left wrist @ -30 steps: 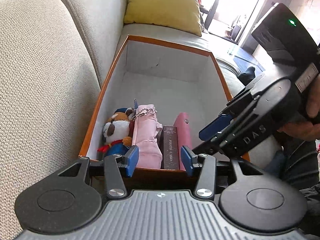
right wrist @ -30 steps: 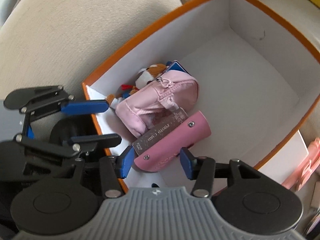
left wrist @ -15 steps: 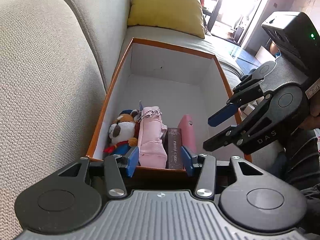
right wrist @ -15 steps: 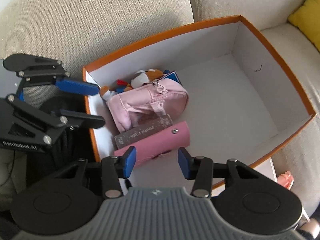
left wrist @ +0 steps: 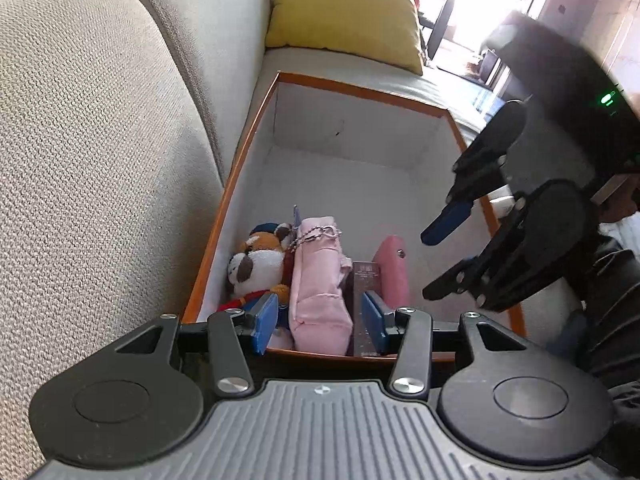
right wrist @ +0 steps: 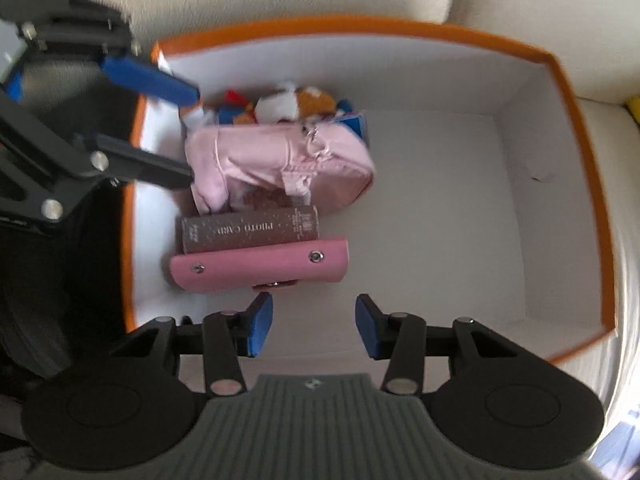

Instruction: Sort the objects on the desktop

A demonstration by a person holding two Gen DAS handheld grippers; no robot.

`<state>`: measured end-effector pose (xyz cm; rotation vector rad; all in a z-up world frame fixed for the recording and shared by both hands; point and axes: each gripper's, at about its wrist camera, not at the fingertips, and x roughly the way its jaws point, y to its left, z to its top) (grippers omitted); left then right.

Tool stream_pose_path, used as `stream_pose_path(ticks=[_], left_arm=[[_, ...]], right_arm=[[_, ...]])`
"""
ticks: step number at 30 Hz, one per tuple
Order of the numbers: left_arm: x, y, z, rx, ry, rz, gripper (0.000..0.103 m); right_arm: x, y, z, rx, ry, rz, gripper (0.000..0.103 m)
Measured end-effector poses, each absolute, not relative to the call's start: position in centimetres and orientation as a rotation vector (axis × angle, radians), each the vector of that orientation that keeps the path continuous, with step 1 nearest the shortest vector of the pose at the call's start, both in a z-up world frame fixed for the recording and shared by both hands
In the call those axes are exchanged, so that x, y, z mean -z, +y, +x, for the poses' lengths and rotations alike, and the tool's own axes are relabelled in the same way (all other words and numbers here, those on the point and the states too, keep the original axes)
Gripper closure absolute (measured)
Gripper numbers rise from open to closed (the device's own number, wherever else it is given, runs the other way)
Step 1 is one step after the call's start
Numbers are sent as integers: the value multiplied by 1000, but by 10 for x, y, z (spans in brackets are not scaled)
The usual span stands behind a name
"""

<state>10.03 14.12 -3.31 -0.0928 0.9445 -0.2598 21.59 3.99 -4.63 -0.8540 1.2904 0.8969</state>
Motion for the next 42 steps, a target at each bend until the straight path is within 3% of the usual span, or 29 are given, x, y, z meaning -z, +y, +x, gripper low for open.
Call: stream_pose_path(ticks=[14,18,29,42], left_arm=[[37,142,96,256,958,-67,49],[39,128,104,248,977,-24,67],[40,135,100,166,994,16,67],[35,147,90,144,952,-35,67]], right_arm=[[90,62,203,-989,1299,-955,55],[89,60,201,-1010,1259,-950,55],[88,70,189,-1085,1094,-965,58],[90,86,191,-1036,1138,-991,59]])
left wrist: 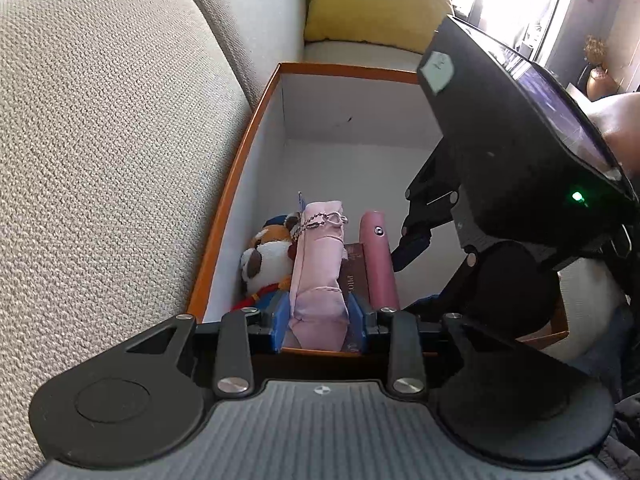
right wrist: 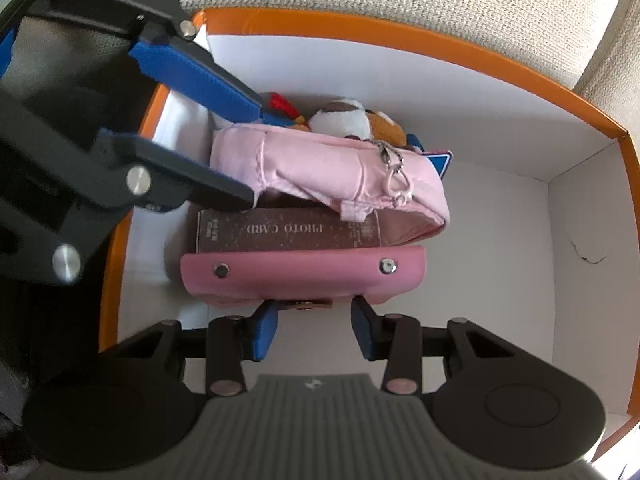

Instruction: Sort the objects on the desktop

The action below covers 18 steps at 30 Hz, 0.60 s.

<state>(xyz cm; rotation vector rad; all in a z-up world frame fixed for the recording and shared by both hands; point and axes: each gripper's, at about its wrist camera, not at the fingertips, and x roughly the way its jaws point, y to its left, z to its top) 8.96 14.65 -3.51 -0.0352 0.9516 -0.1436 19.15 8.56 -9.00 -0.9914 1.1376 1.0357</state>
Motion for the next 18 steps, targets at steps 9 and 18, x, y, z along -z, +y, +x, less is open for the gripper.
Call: stream_pose_path(ticks=[9,18], left_arm=[[27,148,84,115,929,-57,53],[12,152,69,110,880,-90,53]], right_arm=[[92,78,190,-992,1173,-974,61],[83,61,181,-946,1160,-1005,58]])
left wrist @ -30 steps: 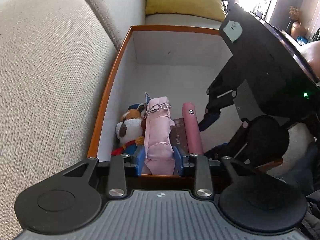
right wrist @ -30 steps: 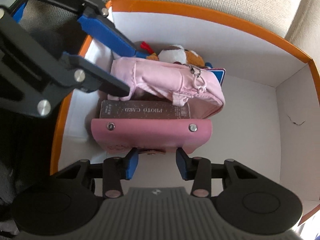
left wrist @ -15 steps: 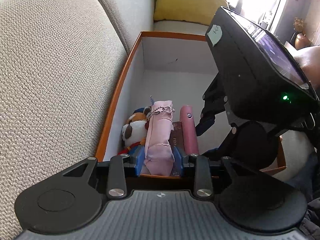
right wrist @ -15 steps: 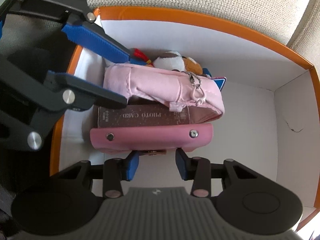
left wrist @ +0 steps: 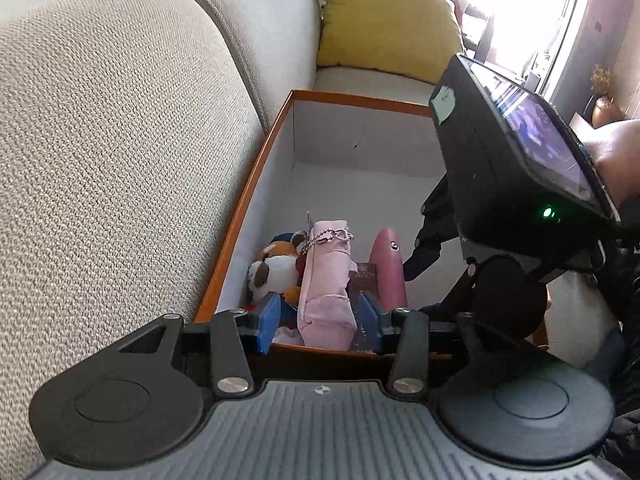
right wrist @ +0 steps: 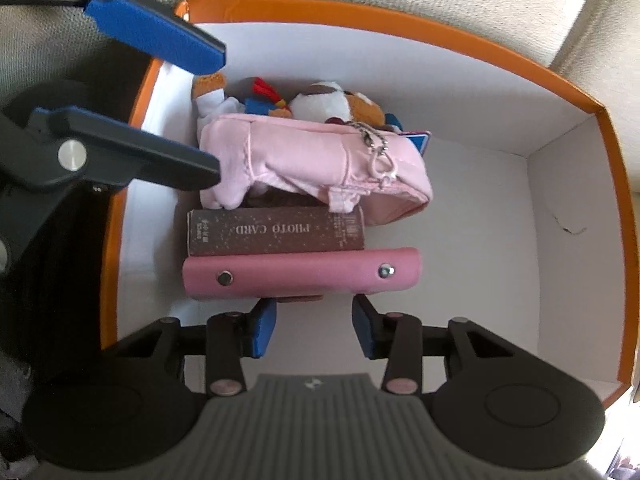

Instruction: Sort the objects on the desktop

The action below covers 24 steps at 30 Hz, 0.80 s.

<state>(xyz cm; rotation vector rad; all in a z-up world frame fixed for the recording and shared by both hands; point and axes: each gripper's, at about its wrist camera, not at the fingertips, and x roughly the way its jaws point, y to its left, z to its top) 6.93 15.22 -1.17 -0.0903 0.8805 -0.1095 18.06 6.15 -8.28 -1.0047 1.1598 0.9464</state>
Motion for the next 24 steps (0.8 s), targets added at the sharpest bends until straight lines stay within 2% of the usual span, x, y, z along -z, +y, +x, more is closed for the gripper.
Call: stream_pose_path(ticks=[5,13,16,17,24], left_arm=[[1,151,61,109,866,-85,53],[-25,141,41,120,815,-75,53],[-28,129,38,120,778,-81,53],[-30,125,32,119,762,-81,53],[-32,101,35,148,695,-103,53]], right_arm=[[65,48,175,-918,1131,-987,54],[35,16,157,-880,1068,-946,53],[19,-13,161,-854,1022,-892,53],[9,32,155,-845,1003,-871,53],[-23,-26,147,-758,830,-645,48]])
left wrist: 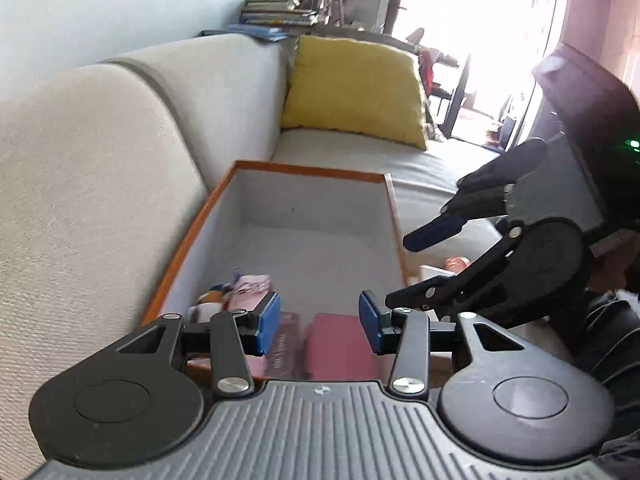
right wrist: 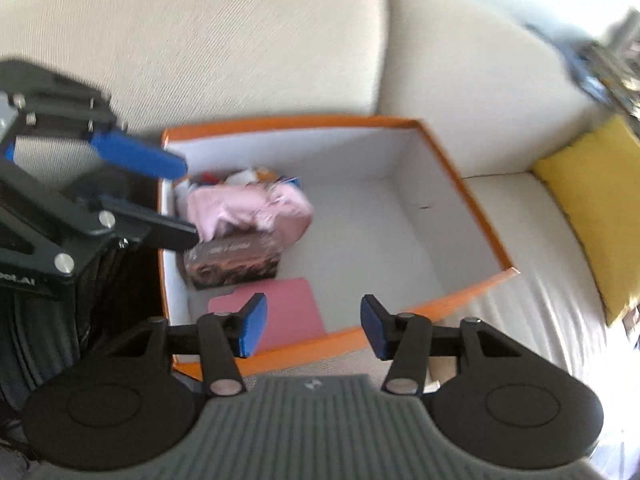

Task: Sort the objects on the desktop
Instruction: 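Move both grippers out of the box back to the remaining items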

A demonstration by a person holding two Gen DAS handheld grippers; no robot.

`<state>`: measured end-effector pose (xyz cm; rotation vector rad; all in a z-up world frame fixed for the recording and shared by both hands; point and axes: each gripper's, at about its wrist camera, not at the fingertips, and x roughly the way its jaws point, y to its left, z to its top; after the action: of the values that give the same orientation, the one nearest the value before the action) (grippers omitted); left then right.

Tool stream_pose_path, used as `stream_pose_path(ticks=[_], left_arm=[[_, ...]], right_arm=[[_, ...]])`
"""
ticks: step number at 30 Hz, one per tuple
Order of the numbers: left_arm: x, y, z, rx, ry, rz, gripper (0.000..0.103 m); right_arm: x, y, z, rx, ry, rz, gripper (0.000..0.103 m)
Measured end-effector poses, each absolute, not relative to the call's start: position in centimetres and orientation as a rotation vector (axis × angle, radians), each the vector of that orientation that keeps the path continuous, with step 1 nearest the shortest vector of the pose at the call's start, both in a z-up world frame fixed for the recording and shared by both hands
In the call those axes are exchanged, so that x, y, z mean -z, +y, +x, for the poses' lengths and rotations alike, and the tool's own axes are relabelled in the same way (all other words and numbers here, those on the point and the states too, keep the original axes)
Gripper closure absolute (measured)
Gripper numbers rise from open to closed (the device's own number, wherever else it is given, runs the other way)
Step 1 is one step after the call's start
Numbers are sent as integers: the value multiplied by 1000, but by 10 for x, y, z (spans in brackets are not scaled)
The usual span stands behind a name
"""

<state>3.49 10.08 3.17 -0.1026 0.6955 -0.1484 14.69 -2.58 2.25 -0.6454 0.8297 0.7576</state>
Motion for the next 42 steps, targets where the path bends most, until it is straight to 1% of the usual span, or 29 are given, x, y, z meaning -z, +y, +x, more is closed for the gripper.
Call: stream_pose_path(ticks=[6,9,20,24,32,42], left_arm=[[-29,67,34,205,684,-85,53],[-18,58,44,222,694,-97,53],[5,29,35,299,764,-44,54],[14,19,30,321,790,-43,61],[36,-14,47,382,831,-45,62],[55,-66,95,455,867,-5,62]], right_arm=[[-20,-77,125,-682,752,-445,48],[-16,-104,113,-628,732,-363,47],[40,-182,77,-375,742,-98,47],[64,-191,69,-321,774,-58,47],[91,-214,81,-241,845,51,47],[96,-260,96,-117,873,32,48]])
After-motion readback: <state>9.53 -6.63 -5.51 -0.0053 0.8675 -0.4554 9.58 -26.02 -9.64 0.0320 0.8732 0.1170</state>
